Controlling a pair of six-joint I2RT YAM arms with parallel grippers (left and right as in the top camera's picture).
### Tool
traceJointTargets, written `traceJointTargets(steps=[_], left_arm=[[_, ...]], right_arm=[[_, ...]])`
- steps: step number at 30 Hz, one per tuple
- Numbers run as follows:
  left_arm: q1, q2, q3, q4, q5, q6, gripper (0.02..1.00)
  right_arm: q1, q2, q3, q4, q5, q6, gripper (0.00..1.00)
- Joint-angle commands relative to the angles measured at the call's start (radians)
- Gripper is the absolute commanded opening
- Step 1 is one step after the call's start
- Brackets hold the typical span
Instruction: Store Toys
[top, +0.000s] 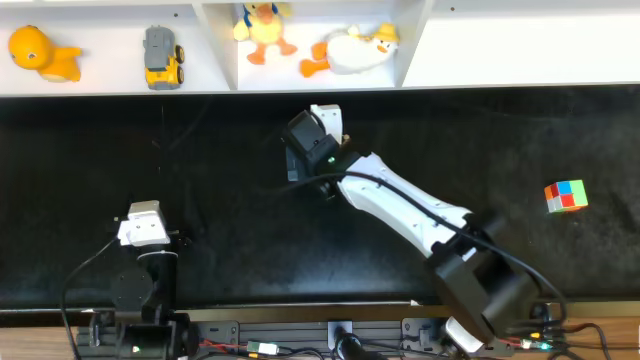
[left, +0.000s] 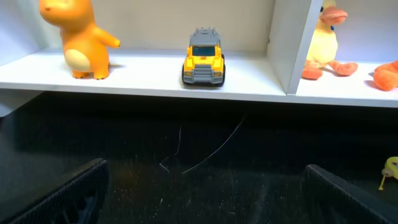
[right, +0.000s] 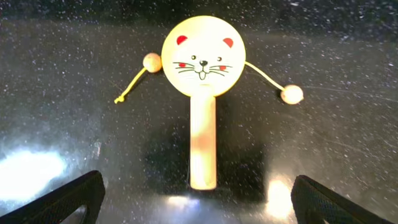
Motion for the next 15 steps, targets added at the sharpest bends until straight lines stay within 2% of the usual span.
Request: traceJointTargets(steps=[1, 6, 9, 15], left_arm=[[-0.003, -0.013, -0.002, -0.002, -0.012, 0.023, 0.998], [-0.003, -0.013, -0.002, -0.002, -0.011, 0.023, 0.998], [-0.003, -0.013, -0.002, -0.002, -0.012, 0.023, 0.998], [-0.003, -0.013, -0.002, -0.002, -0.012, 0.023, 0.998]], right_arm=[[-0.001, 0.051, 0.039, 0.005, -0.003, -0.003, 0.974], [-0.001, 0.058, 0.045, 0.005, 0.000, -0.002, 0.969], [-0.002, 0.058, 0.045, 0.005, 0.002, -0.003, 0.877], [-0.002, 0.058, 0.045, 0.005, 0.027, -0.003, 0.807]])
